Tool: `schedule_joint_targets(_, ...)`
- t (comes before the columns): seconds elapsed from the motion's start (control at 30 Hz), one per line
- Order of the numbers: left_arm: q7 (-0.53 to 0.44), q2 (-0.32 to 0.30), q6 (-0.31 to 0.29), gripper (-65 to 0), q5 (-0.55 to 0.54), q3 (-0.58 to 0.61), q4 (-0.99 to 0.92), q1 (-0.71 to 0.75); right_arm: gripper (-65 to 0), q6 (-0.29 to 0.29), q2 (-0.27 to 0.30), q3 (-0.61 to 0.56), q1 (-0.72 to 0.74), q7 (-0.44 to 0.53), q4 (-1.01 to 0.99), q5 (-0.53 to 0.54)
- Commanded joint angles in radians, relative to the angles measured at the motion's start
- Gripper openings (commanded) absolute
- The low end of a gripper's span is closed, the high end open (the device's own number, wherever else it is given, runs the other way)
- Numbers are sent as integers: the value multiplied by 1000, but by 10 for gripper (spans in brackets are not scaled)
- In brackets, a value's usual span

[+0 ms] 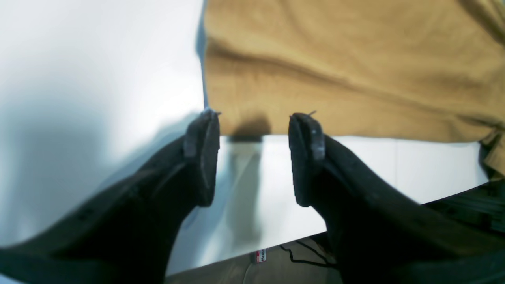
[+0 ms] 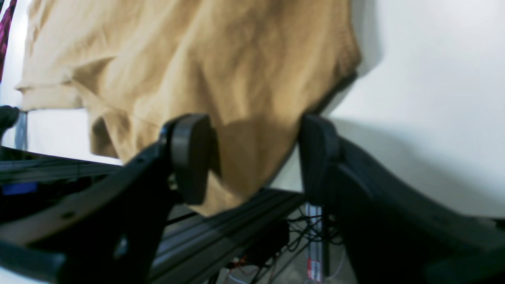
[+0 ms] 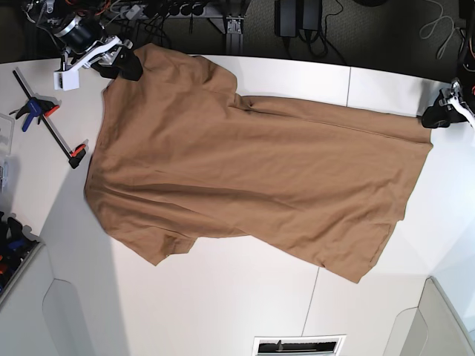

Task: Layout the t-shirt on the table in an organized manner, then fold the t-shirt properly
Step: 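Grasp the shirt corners near the collar with both grippers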

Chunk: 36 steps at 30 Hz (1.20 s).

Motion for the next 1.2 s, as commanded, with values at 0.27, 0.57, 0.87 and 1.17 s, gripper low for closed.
schedule_joint_targets(0.27, -77, -11, -9, -338, 72, -11, 12, -9, -293, 7, -53, -5, -2, 11, 16, 17)
schedule_joint_targets(0.57, -180, 8, -9, -338, 182, -11, 12, -20, -293, 7, -55, -5, -2, 11, 16, 17)
schedule_joint_targets(0.87, -175, 8, -9, -460, 175, -11, 12, -19, -332, 7, -55, -6, -2, 11, 16, 18)
schedule_joint_targets(1.17, -164, -1, -9, -650, 184, -11, 13, -19, -650, 8, -55, -5, -1, 23, 16, 29)
